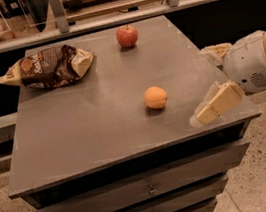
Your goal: Move orange near brown chip bag
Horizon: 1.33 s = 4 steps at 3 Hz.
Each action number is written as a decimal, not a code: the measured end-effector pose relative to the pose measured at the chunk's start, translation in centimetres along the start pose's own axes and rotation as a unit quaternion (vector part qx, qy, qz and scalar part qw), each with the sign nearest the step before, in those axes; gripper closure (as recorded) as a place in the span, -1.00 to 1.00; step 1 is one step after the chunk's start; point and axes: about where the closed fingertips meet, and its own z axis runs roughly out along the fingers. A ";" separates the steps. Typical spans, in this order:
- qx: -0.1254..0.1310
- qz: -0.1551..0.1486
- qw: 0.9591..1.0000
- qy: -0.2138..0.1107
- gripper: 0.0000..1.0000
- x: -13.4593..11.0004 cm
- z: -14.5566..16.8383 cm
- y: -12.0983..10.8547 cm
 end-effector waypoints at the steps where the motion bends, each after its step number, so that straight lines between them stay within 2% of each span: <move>1: 0.006 0.023 0.999 -0.033 -1.00 -0.6 1.6 -1.6; 2: -0.013 0.035 0.998 -0.054 -1.00 -1.0 4.1 -2.5; 3: -0.029 0.029 0.998 -0.052 -1.00 -1.1 6.8 -2.9; 4: -0.035 0.020 0.998 -0.048 -1.00 -0.7 9.0 -3.0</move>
Offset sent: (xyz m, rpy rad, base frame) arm 0.0683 0.0328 -0.0321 0.2030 0.0412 0.0137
